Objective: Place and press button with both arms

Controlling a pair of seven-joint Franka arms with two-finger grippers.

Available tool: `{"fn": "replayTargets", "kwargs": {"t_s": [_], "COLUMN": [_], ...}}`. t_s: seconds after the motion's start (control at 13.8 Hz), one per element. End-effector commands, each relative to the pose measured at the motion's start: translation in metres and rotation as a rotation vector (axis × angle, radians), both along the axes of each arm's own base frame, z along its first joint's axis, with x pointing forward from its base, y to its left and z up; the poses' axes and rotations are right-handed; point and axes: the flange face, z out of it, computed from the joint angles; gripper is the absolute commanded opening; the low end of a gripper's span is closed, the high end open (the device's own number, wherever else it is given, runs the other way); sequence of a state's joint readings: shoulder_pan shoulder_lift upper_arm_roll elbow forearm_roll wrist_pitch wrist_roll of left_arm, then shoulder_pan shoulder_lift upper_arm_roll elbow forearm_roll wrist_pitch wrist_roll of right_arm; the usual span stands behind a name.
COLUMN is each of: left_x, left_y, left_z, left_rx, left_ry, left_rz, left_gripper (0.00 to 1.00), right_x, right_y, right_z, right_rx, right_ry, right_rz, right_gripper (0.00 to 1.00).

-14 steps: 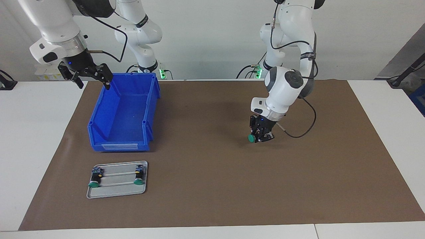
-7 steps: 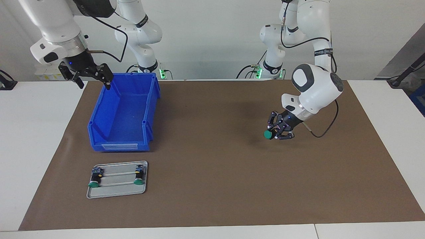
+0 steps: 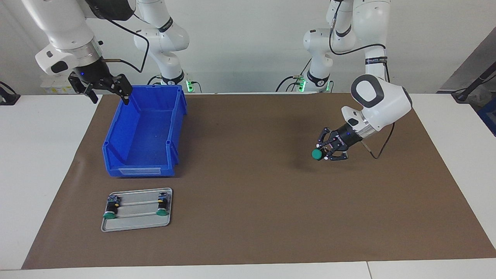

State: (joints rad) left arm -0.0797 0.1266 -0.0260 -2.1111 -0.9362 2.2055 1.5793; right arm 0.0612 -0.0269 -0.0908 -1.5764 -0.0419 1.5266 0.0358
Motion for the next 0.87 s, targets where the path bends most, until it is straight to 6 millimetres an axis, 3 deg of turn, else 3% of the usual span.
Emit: {"fn": "replayTargets", "kwargs": {"t_s": [0.0, 0.43, 0.8], "left_x": [-0.028, -0.066, -0.093], "left_y": [0.016, 0.018, -0.004], "left_z": [-0.005, -0.047, -0.097], "left_rx": [-0.095, -0.168, -0.341], "left_ry": [-0.073, -0.14, -0.232], "left_rz": [0.045, 0.053, 0.088], "left_gripper": [0.04, 0.04, 0.05], "right_x": [-0.003, -0.004, -0.004], "right_y": [0.001, 0.001, 0.001], "right_z": [0.0, -0.001, -0.001], "right_rx": [0.012, 0.012, 0.012], "right_ry": [0.01, 0.012, 0.012], "right_rz": [-0.011, -0.012, -0.012], "right_gripper": [1.0, 1.0, 1.0]}}
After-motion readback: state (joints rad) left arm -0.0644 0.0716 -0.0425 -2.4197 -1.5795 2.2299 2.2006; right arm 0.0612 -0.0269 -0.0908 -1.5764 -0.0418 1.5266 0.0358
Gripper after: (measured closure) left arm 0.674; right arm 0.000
